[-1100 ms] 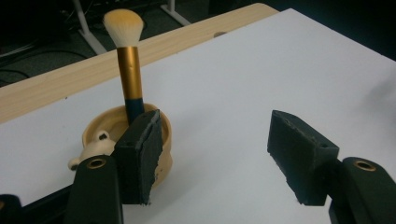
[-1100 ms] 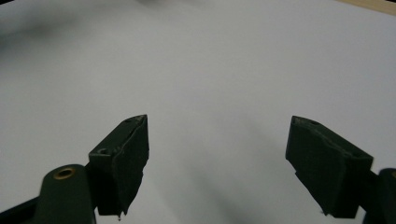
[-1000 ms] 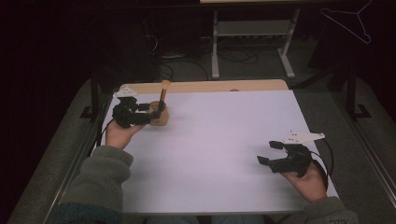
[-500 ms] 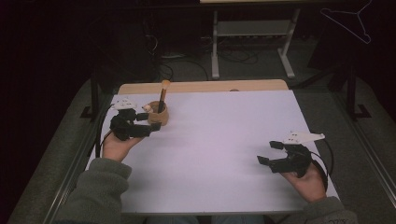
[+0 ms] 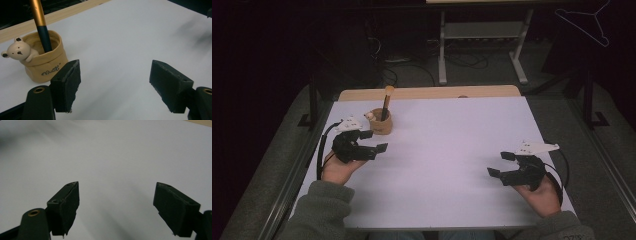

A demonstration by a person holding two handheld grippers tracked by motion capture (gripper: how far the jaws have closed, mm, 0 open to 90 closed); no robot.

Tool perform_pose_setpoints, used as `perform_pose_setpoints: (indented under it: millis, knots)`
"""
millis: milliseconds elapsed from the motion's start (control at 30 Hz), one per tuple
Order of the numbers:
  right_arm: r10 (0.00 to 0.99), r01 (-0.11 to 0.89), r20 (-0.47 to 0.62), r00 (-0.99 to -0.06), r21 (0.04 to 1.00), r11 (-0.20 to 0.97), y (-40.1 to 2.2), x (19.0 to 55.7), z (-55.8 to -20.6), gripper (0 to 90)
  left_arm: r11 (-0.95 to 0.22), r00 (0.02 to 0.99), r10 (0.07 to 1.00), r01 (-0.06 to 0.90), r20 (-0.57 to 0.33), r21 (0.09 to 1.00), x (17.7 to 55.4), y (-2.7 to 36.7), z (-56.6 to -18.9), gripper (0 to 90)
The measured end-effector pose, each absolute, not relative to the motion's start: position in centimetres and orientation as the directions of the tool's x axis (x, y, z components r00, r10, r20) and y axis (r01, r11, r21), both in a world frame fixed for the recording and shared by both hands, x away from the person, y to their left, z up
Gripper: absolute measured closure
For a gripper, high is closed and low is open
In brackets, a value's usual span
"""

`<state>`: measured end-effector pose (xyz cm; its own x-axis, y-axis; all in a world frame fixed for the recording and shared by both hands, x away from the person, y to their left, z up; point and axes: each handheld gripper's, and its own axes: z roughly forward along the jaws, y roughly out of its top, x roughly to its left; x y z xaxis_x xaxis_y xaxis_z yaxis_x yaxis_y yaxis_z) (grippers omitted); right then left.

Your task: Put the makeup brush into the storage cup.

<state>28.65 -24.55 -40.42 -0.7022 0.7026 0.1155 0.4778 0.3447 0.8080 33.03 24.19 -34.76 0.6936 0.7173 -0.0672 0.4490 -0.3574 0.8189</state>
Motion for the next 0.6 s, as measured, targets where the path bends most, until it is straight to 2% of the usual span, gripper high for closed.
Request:
perform_pose_setpoints:
  millis: [600]
  knots:
    - [0.708, 0.48, 0.11, -0.698, 0.805, 0.348, -24.3, 28.5, -40.6, 20.0, -0.407, 0.713, 0.699, 0.456, -0.051, 0.791, 30.2, 24.1, -37.3, 21.3]
